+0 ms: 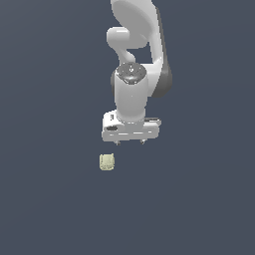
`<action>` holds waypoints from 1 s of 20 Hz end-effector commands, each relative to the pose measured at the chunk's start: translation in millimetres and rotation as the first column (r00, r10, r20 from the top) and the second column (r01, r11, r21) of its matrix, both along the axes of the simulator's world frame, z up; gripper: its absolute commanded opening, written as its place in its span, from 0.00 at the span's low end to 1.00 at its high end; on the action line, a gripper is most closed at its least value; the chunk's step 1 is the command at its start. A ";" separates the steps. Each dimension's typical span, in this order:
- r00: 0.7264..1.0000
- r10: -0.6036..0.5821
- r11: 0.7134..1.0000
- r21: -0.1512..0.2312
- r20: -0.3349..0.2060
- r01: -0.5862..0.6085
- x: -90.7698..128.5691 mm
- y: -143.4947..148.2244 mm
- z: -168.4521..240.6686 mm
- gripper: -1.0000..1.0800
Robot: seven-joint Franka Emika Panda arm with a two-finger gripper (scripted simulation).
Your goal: Pick up the object and move it to a goal position.
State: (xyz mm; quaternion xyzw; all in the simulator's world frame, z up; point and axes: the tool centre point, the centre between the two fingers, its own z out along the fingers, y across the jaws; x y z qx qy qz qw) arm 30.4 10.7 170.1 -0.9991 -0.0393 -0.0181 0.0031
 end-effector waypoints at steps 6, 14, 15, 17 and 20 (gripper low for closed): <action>1.000 -0.023 1.000 -0.003 -0.021 0.023 16.6 -59.9 -44.7 0.96; 0.999 -0.036 0.999 -0.007 -0.034 0.036 22.2 -100.5 -76.0 0.96; 0.999 -0.037 0.999 -0.007 -0.035 0.036 22.4 -102.8 -77.7 0.96; 0.999 -0.038 0.999 -0.008 -0.036 0.037 22.6 -105.4 -79.8 0.96; 0.999 -0.039 0.999 -0.008 -0.036 0.038 21.9 -104.7 -79.5 0.96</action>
